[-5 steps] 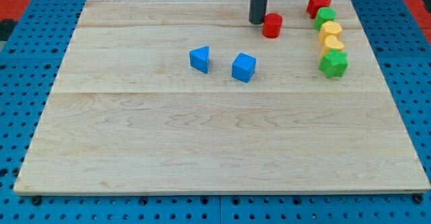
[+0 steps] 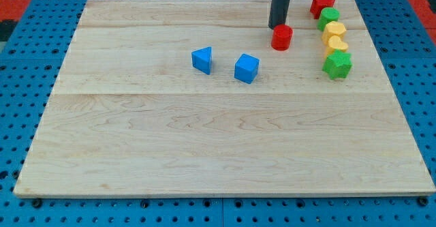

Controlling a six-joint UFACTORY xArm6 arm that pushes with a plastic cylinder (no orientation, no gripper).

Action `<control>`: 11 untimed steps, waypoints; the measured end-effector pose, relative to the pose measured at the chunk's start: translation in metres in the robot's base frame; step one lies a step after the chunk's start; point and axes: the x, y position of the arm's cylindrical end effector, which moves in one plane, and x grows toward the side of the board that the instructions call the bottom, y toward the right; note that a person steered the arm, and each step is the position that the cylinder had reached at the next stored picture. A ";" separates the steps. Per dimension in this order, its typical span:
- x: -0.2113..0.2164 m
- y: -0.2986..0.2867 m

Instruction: Slide the red circle to the center right

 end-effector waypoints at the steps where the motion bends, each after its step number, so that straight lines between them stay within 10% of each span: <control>1: 0.034 0.000; 6: 0.096 -0.055; 11: 0.128 0.039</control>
